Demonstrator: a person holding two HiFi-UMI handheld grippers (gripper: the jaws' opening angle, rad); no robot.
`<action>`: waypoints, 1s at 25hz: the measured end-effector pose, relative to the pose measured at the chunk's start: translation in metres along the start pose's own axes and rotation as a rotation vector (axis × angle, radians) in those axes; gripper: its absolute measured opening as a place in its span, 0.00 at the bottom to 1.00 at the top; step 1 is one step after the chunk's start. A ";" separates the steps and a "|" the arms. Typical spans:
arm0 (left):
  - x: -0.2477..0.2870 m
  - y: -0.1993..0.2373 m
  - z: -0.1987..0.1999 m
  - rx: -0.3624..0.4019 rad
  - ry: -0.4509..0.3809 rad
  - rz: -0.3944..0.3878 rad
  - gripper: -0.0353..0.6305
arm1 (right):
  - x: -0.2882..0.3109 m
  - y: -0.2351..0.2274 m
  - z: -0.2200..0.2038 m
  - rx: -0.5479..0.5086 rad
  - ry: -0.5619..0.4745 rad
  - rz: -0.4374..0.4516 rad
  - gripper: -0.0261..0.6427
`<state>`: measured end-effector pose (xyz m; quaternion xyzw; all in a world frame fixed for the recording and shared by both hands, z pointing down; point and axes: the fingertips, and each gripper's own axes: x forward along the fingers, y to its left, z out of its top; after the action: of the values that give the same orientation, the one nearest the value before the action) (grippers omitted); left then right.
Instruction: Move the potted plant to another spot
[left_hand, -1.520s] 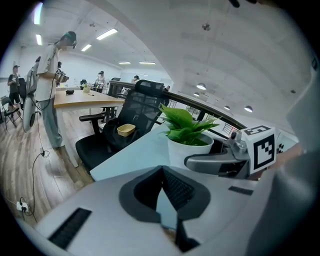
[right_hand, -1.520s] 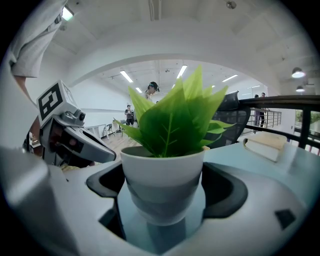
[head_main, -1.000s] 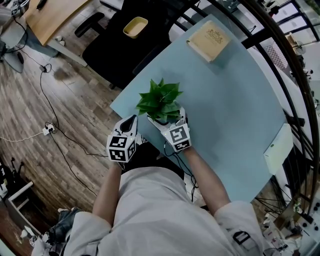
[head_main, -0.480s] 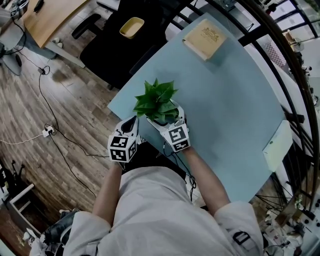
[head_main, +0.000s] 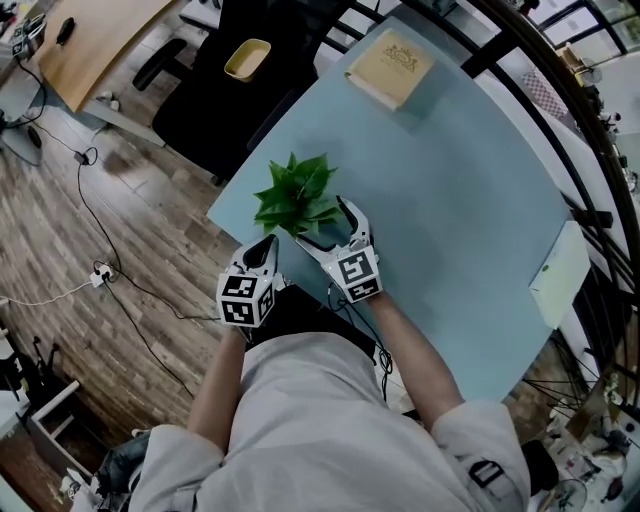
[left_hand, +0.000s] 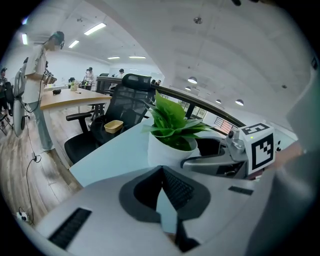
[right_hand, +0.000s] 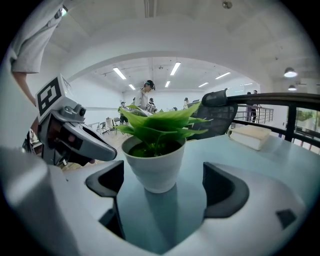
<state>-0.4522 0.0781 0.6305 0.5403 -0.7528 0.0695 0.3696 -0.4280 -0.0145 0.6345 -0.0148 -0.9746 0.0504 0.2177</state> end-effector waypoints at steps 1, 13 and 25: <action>0.000 -0.004 0.000 0.004 -0.001 -0.003 0.07 | -0.003 -0.001 -0.001 0.000 0.002 -0.002 0.78; 0.001 -0.032 -0.008 0.036 0.008 -0.021 0.07 | -0.043 -0.009 -0.028 0.032 0.039 -0.044 0.74; 0.017 -0.086 -0.014 0.101 0.039 -0.111 0.07 | -0.106 -0.030 -0.057 0.070 0.095 -0.189 0.32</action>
<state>-0.3738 0.0374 0.6263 0.5977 -0.7098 0.0975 0.3598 -0.3079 -0.0448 0.6440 0.0825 -0.9579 0.0628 0.2678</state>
